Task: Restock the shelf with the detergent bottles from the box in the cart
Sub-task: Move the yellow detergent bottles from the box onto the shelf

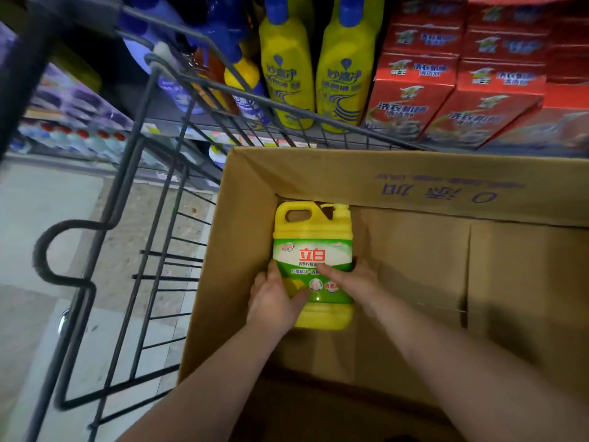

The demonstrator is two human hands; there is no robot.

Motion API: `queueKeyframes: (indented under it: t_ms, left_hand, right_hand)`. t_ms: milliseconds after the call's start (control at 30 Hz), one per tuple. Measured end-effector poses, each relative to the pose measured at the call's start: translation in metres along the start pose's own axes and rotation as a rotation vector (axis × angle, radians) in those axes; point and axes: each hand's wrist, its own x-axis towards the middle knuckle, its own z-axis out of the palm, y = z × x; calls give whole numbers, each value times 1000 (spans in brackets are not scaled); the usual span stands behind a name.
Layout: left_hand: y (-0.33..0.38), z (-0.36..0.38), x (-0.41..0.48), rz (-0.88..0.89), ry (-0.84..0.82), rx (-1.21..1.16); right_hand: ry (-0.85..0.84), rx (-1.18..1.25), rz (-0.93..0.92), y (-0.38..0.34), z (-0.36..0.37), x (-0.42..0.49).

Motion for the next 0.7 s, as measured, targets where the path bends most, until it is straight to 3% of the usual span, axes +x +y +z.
queueKeyframes:
  t_ms: [167, 433, 567, 700]
  left_hand:
    - [1, 0, 12, -104, -153, -46]
    - [-2, 12, -3, -201, -287, -567]
    - [5, -7, -25, -152, -361, -798]
    - [23, -42, -56, -66, -303, -850]
  right_hand:
    - [-148, 145, 34, 10, -20, -11]
    - [-83, 204, 19, 23, -33, -45]
    - [-139, 175, -59, 2, -51, -70]
    - [-147, 131, -171, -33, -65, -104]
